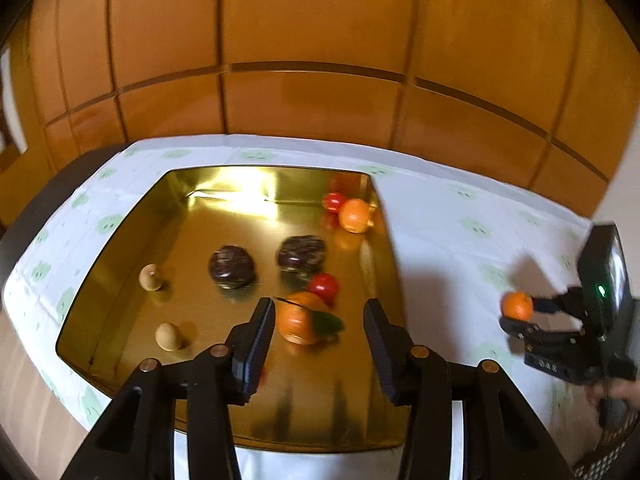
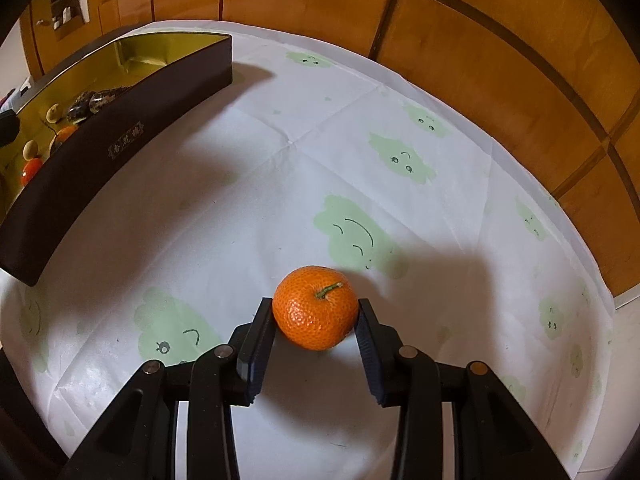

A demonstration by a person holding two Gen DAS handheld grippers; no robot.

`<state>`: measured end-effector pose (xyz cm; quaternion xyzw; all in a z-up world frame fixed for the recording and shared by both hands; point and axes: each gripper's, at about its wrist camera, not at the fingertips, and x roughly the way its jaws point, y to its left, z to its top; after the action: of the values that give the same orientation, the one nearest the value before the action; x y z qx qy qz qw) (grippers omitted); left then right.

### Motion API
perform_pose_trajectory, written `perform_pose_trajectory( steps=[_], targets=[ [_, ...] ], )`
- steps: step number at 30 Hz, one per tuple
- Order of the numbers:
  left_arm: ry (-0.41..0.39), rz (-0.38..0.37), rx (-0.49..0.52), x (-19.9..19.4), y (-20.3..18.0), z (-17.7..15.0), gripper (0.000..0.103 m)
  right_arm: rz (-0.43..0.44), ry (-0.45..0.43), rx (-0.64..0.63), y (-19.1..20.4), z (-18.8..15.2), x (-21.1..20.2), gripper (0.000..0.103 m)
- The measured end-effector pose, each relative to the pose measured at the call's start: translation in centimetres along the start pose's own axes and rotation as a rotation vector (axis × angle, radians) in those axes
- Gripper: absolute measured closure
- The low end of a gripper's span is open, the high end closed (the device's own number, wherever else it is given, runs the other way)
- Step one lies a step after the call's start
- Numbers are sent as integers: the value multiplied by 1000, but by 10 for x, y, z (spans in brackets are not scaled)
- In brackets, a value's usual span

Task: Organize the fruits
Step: 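Release the tan round fruit into the tray by opening the left tool, then carry the tangerine over the gold tray with the right tool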

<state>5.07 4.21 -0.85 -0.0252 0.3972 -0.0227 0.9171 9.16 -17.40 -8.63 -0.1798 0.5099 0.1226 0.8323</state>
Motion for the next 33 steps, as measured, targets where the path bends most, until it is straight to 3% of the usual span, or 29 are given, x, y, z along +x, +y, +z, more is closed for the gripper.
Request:
perform_pose_trajectory(
  steps=[11, 33],
  targets=[
    [-42, 0, 88, -11, -28, -6, 53, -8, -1, -10, 1, 3, 3, 63],
    [-28, 1, 70, -12, -14, -15, 50, -17, -18, -5, 3, 1, 2, 63]
  ],
)
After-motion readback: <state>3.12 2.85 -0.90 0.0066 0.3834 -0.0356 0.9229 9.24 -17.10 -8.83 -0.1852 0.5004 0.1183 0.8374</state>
